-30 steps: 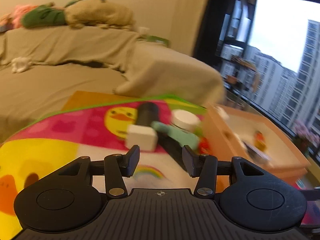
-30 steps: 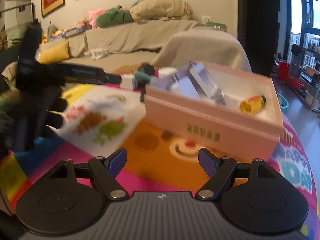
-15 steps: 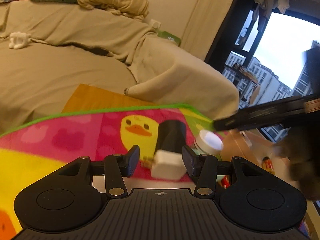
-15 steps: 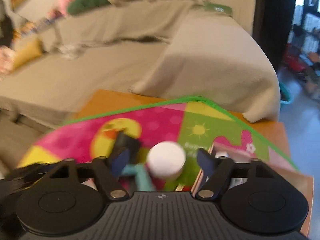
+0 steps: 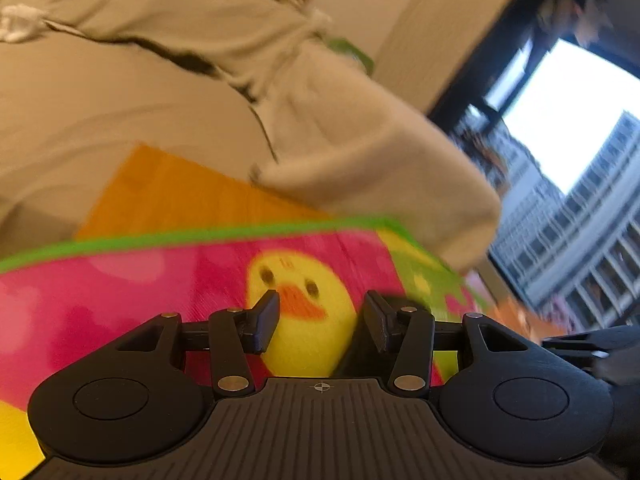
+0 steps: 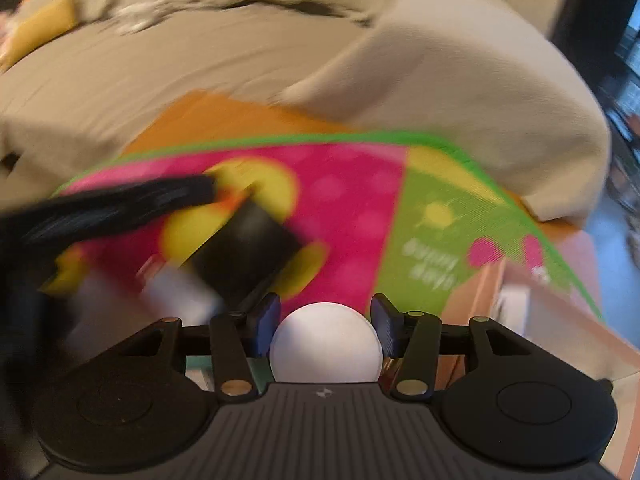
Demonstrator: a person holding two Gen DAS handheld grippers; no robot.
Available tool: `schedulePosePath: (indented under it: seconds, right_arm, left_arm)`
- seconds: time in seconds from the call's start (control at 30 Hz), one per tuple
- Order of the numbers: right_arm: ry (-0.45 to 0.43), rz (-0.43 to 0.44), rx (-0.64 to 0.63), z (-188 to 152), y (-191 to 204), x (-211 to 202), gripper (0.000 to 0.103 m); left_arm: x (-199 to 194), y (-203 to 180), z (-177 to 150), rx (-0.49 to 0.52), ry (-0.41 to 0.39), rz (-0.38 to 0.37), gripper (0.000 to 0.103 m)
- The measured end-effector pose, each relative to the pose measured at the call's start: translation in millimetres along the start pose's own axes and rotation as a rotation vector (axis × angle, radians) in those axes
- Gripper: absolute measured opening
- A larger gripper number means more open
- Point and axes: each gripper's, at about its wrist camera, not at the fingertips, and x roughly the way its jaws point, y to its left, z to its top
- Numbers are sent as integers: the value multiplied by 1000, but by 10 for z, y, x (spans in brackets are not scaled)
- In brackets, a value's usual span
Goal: Organize rigid objects
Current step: 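Grasp the white round jar with the right gripper while the left gripper reaches for the black cap, then grasp the black cap with the left gripper while the right gripper holds the jar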
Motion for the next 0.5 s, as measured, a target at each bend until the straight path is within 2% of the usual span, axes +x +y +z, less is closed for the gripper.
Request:
schedulePosePath:
  seconds: [0.13, 0.37, 0.5]
  right_arm:
    - [9, 90, -106, -376, 227, -306, 49]
    - [-27, 178, -212, -1018, 439, -767, 49]
    - [-51, 192, -241, -1335, 444, -963, 49]
  left_arm:
    - [-69, -143, -172, 84, 56, -57, 44]
    - [-384, -389, -625, 102, 146, -182, 42]
    - [-577, -513, -873, 99, 163, -186, 41]
